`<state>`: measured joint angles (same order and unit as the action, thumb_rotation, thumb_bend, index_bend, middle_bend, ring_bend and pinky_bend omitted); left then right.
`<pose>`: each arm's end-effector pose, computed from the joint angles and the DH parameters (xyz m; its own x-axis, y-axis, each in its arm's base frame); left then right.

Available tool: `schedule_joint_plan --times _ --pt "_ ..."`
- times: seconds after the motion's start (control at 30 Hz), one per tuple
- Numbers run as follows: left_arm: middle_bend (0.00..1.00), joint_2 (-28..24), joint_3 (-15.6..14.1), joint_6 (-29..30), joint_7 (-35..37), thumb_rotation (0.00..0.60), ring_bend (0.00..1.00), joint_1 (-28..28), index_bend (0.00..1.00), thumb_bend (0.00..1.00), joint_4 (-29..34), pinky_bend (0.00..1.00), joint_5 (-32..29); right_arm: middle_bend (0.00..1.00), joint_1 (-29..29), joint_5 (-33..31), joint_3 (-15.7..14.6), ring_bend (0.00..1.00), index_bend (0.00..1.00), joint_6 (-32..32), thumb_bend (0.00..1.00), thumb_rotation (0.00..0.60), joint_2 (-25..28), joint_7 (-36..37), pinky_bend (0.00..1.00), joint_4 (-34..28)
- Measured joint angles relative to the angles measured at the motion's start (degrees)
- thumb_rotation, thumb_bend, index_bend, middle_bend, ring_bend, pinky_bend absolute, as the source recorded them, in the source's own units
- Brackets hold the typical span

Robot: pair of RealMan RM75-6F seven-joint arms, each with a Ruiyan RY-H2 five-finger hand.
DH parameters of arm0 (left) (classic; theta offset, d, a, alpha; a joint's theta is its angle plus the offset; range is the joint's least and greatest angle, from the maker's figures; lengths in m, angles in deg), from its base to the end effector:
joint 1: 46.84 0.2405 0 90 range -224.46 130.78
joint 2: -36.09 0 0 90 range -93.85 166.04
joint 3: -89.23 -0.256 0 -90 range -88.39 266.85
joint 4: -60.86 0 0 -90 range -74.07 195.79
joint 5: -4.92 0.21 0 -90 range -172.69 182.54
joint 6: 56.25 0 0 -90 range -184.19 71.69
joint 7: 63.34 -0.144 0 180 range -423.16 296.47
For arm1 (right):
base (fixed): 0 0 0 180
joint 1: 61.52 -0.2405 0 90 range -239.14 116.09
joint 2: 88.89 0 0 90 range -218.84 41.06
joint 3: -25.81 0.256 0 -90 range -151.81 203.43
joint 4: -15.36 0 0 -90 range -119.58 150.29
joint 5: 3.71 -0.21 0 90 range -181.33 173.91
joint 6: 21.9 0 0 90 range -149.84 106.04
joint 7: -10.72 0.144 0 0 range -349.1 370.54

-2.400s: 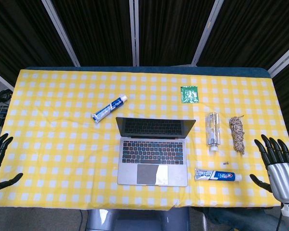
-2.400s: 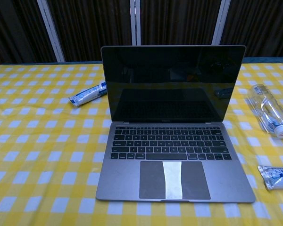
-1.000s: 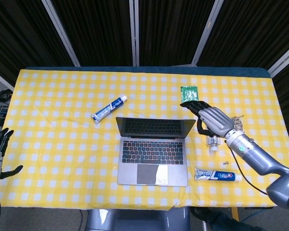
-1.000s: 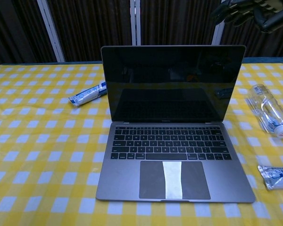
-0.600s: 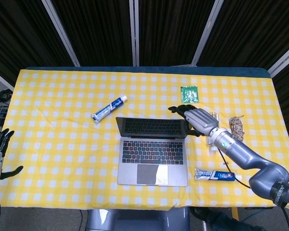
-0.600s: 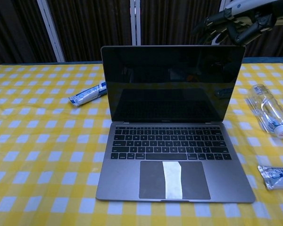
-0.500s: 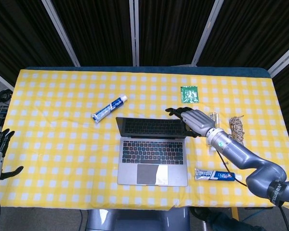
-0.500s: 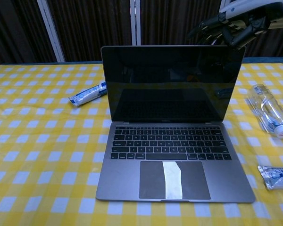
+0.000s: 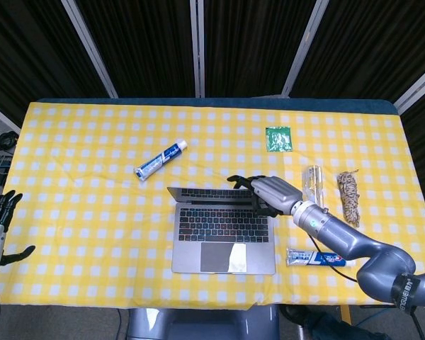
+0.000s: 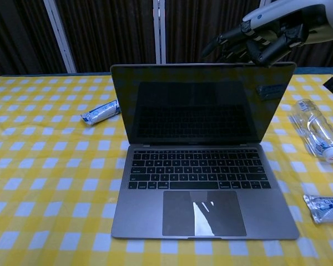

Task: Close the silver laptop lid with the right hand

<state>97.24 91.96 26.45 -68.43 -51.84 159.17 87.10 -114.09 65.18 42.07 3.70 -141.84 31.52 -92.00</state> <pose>-0.3047 0.1795 0.1632 0.4217 0.0537 0.9051 0.9046 0.0429 -0.4240 -0.0779 -0.3460 0.1058 0.2425 -0.6331 0.7351 -0.9258 -0.3774 -0.0196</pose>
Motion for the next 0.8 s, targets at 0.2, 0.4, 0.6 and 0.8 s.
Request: schedule_joint_plan --times 0.2,0.4,0.6,0.8 --pt "0.0 0.09 -0.05 -0.11 -0.23 0.6 0.0 -0.08 0.0 0.0 0.1 0.0 -0.08 0.21 1.33 5.64 -0.78 0.18 0.12 0.21 1.0 0.6 1.11 0.38 0.17 -2.93" --pt "0.0 0.04 -0.09 0.0 -0.21 0.6 0.0 -0.08 0.0 0.0 0.21 0.0 -0.01 0.21 2.49 12.66 -2.79 0.18 0.12 1.0 1.0 0.6 1.98 -0.73 0.17 -5.65" --pt "0.0 -0.03 -0.2 0.1 -0.05 0.6 0.0 -0.04 0.0 0.0 0.25 0.0 0.17 0.21 3.95 21.9 -6.51 0.18 0.11 4.5 1.0 0.6 1.12 -5.8 0.17 -7.1" --pt "0.0 -0.25 -0.29 0.44 0.45 0.6 0.0 0.12 0.0 0.0 0.35 0.0 0.45 0.18 5.14 30.5 -11.09 0.18 0.07 8.21 1.0 0.6 -1.71 -13.61 0.17 -6.35"
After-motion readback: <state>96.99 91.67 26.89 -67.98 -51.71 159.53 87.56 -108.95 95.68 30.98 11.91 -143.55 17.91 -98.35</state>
